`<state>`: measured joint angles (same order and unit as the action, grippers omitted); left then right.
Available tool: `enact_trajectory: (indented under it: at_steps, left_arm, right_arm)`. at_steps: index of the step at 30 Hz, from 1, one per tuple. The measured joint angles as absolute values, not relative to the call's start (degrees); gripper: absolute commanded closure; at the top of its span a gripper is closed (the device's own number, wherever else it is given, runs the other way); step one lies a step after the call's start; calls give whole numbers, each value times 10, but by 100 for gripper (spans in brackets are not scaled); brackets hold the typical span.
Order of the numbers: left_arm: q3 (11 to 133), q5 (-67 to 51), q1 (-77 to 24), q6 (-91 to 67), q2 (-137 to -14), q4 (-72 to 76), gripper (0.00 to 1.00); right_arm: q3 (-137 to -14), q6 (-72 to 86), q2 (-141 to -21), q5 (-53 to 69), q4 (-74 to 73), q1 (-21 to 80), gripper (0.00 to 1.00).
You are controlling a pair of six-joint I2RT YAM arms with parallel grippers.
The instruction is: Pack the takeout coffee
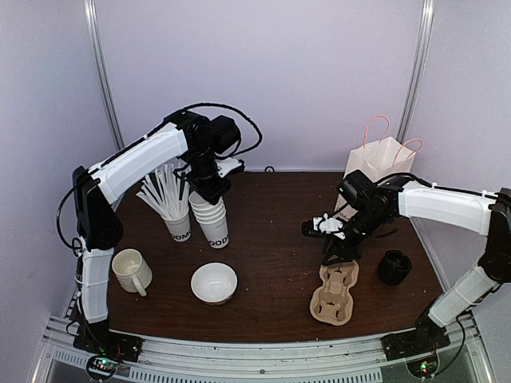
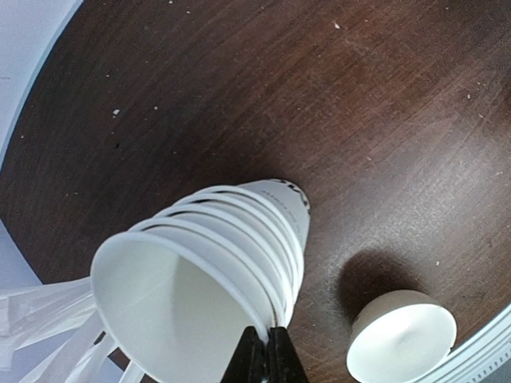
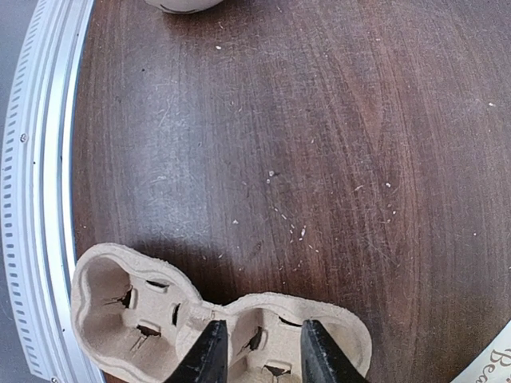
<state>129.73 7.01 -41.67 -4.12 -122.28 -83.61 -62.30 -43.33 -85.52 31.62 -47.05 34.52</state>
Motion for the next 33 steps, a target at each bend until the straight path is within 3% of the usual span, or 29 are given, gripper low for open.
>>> enact_trajectory:
  at_steps: [10,33]
  left_arm:
    - [1350,253,-426,70,-1279,-757,100]
    - [1404,314,-463,175,-1279,-670,100]
  right_arm:
    - [-623,-433,-869,311,-470,345,69]
    - [-626,-432,-871,292,-471,345,69]
